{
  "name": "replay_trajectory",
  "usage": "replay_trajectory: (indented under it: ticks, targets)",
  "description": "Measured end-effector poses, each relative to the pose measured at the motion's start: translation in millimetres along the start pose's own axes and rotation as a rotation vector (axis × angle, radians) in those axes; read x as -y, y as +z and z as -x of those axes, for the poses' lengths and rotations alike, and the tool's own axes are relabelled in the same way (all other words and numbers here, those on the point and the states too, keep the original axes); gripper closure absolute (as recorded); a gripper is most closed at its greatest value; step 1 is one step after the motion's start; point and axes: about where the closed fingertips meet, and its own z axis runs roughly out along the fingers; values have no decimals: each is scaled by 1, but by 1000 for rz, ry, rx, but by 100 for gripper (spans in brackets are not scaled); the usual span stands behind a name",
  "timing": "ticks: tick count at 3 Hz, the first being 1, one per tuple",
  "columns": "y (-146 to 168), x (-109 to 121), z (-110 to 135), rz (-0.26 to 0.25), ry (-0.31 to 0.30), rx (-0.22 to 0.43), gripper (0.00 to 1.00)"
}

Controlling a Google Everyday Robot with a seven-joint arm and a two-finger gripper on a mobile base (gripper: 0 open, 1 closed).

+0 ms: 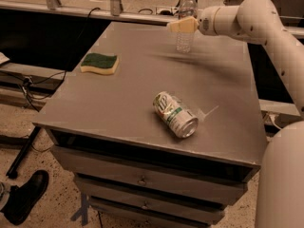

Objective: Move water bottle near 7up can

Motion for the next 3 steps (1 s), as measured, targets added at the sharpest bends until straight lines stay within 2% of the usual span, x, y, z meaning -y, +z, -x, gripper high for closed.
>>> replay_trajectory:
  ticks: [2,3]
  targets:
    - [-27,-4,8,-16,7,49,63]
    - [-54,-15,22,-4,-10,85,85]
